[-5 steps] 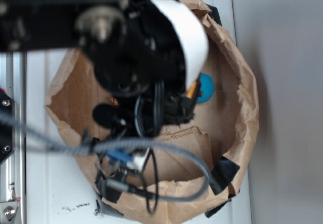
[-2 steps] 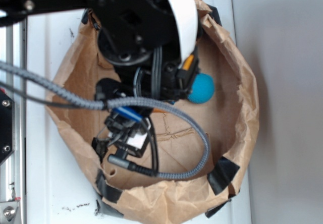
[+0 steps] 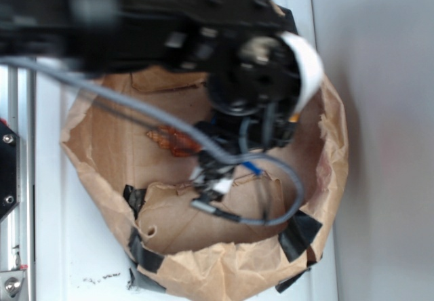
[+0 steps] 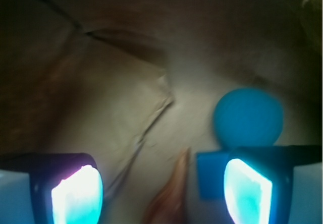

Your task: Grab the blue ball.

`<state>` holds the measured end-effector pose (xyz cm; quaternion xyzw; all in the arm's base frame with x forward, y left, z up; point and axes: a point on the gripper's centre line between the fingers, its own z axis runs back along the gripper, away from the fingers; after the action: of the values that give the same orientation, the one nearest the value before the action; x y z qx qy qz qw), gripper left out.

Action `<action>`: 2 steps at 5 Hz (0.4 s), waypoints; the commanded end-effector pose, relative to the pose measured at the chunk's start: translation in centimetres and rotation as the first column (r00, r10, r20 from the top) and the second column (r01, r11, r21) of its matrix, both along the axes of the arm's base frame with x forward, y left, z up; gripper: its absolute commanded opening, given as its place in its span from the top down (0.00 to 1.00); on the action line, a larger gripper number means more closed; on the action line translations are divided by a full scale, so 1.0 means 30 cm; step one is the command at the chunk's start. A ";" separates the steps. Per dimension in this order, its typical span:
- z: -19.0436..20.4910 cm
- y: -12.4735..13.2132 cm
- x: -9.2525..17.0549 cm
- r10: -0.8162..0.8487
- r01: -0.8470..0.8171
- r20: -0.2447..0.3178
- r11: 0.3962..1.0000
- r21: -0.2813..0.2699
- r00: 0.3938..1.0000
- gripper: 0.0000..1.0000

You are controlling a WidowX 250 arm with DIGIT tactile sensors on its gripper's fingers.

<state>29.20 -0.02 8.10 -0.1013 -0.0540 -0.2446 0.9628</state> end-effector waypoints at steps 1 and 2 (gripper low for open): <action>0.001 -0.027 0.108 -0.026 0.027 0.121 1.000 -0.004 0.992 0.00; 0.013 -0.009 0.144 -0.011 0.008 0.142 1.000 0.025 0.990 0.00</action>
<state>32.59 0.43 6.67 -0.0854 -0.0912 -0.2528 0.9594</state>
